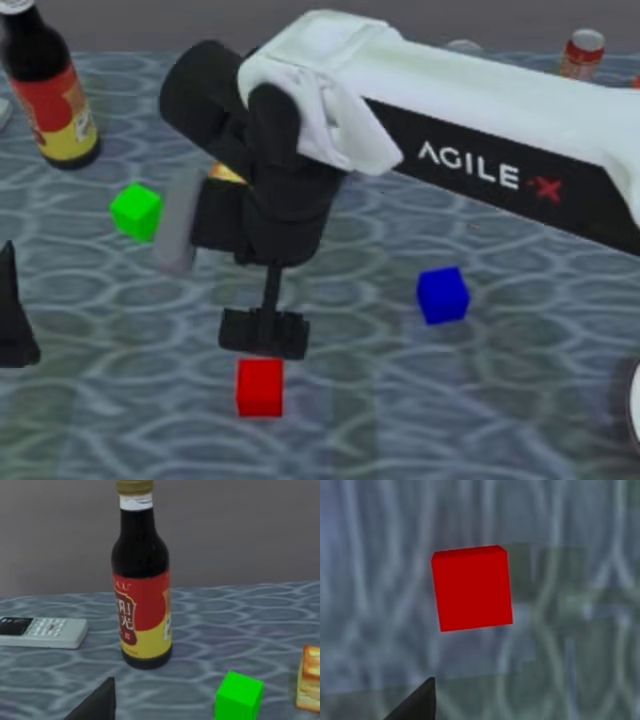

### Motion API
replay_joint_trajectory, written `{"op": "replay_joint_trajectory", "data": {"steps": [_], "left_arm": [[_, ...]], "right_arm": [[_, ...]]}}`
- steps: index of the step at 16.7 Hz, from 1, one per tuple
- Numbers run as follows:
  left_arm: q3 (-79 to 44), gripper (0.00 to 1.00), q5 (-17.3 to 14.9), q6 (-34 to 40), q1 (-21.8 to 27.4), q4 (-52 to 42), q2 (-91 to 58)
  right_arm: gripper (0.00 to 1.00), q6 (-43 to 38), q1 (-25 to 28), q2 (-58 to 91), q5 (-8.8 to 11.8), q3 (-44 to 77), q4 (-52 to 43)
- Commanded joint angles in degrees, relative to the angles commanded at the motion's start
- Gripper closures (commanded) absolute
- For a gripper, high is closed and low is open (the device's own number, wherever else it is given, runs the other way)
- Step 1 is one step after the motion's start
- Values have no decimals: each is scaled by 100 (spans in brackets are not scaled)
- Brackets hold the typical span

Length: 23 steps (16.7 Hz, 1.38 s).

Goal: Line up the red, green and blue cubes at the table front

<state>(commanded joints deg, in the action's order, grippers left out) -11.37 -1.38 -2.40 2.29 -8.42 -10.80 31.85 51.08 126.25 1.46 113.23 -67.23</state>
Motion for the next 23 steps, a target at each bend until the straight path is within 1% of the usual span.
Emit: {"op": "replay_joint_trajectory", "data": {"steps": [2, 5, 10, 13, 15, 19, 23], "left_arm": [[-729, 0, -54, -158, 124, -613, -821], [-1915, 0, -109, -444, 319, -1766, -2464], [-3966, 0, -107, -993, 598, -3944, -5832], [-5321, 0, -58, -1309, 697, -5096, -7804], [-6268, 0, -16, -1497, 730, -5706, -8997], [-8214, 0, 59, -1801, 725, -6430, -10926], [-9928, 0, 100, -2028, 677, -6563, -12143]], "right_arm": [[0, -184, -338, -764, 51, -611, 461], [0, -552, -972, -2232, 133, -1810, 1289], [0, -1361, -2246, -5368, 234, -4418, 2875], [0, -1844, -2975, -7212, 236, -6091, 3776], [0, -2137, -3418, -8307, 207, -7173, 4341], [0, -2639, -4197, -10280, 90, -9140, 5404], [0, -2988, -4747, -11818, -48, -10560, 6231]]}}
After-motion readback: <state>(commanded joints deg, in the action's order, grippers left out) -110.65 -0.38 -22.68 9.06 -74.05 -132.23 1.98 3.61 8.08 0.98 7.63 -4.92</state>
